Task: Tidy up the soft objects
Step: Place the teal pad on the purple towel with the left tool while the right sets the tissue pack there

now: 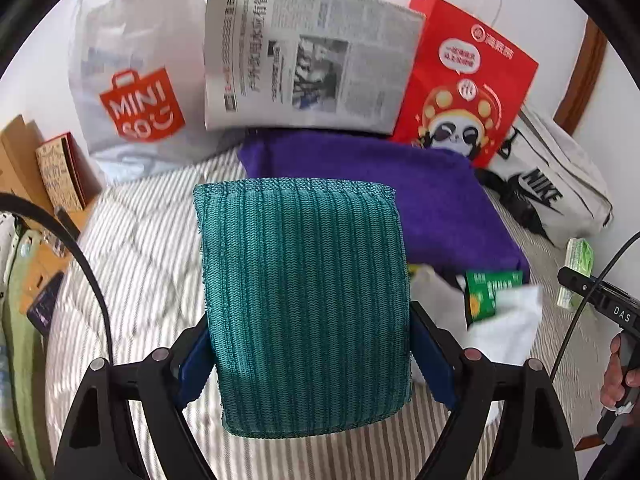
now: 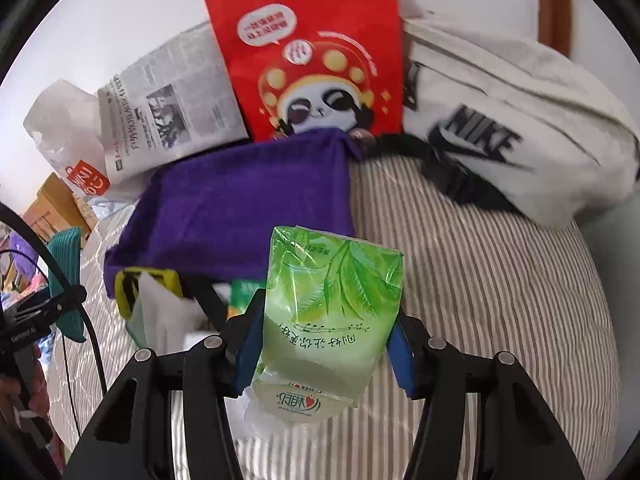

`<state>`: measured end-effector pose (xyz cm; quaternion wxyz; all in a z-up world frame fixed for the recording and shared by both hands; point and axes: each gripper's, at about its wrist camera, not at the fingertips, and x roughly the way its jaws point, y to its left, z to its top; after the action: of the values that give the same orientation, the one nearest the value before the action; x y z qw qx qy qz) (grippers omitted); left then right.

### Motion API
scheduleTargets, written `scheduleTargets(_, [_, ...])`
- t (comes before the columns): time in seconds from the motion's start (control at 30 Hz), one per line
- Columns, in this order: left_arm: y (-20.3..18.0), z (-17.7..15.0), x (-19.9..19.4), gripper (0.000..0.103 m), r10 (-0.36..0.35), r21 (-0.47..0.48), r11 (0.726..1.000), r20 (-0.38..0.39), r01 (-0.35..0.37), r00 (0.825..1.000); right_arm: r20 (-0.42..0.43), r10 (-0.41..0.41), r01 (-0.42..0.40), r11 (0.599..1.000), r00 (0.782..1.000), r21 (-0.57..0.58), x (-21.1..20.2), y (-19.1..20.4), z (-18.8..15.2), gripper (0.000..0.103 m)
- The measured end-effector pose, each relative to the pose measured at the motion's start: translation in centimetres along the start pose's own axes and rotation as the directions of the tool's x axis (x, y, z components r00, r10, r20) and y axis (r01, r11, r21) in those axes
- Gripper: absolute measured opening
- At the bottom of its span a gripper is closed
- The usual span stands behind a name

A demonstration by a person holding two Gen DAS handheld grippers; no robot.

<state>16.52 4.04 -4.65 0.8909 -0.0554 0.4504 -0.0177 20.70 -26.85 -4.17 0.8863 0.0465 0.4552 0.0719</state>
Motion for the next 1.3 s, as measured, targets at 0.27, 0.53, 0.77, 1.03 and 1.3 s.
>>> scheduleTargets(0.27, [0.9, 4.4, 1.7, 0.086, 0.016, 0.019, 1.000, -0.003, -0.016, 1.000, -0.004, 0.026, -0.026, 0.999, 1.000, -0.043, 2.5, 1.4, 3.9, 0.055])
scheduleTargets(0.53, [1.4, 7.7, 5.5, 0.086, -0.002, 0.011, 1.000, -0.044, 0.003, 0.999, -0.044, 0.008, -0.012, 0.995, 0.999, -0.100, 7.0, 2.9, 7.4, 0.055])
scheduleTargets(0.77, [0.7, 10.0, 9.4, 0.086, -0.010, 0.030, 0.999, -0.085, 0.013, 0.996, -0.113, -0.003, -0.011, 0.993, 0.994, -0.121, 11.8, 2.5, 9.5, 0.055])
scheduleTargets(1.03, [-0.3, 11.5, 13.2, 0.086, 0.007, 0.067, 0.998, -0.119, 0.001, 0.993, -0.187, -0.008, -0.021, 0.988, 0.982, -0.153, 16.2, 2.8, 11.0, 0.055])
scheduleTargets(1.3, [-0.4, 11.9, 15.9, 0.086, 0.017, 0.062, 0.998, -0.161, -0.007, 0.987, -0.232, 0.006, -0.042, 0.988, 0.973, -0.150, 18.7, 3.2, 11.1, 0.054])
